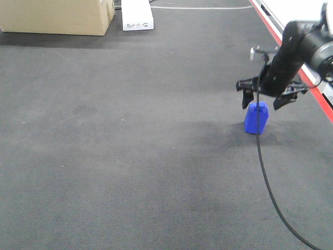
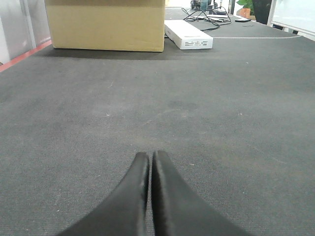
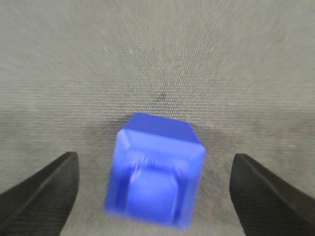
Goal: Pour parts from conveyor to right shelf
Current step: 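Lower the open right gripper over the blue block, then close the right gripper on the blue block and lift it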
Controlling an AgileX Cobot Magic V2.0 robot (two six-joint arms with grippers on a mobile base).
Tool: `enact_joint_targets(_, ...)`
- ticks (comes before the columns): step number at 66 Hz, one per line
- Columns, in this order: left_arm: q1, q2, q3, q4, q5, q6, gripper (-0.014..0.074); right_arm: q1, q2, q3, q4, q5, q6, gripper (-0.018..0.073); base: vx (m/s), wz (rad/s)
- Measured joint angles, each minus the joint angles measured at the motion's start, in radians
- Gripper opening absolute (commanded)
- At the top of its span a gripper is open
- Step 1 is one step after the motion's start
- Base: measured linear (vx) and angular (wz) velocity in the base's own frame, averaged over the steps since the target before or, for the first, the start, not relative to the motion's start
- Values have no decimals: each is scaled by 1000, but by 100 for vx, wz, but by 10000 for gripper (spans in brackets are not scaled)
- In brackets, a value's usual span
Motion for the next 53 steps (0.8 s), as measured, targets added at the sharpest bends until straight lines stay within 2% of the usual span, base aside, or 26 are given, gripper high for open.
enact_joint_targets(14, 0, 0, 0, 0, 0, 0, -6, 0, 46, -1, 0, -18, 21, 586, 0, 0)
enact_joint_targets(21, 0, 0, 0, 0, 0, 0, -6, 0, 62, -1, 0, -32, 31, 552, 0, 0)
enact_joint_targets(28, 0, 0, 0, 0, 0, 0, -6, 0, 64, -2, 0, -55, 33, 461, 0, 0)
enact_joint_targets(33, 0, 0, 0, 0, 0, 0, -6, 0, 64, -2, -7, -68, 36, 357, 0, 0)
enact_joint_targets(39, 0, 0, 0, 0, 0, 0, -6, 0, 64, -2, -19, -74, 44, 209, 0, 0)
enact_joint_targets(46, 0, 0, 0, 0, 0, 0, -6, -2, 64, -2, -23, -73, 44, -6, 0, 0)
enact_joint_targets(53, 0, 0, 0, 0, 0, 0, -6, -2, 64, -2, -23, -70, 39, -11, 0, 0)
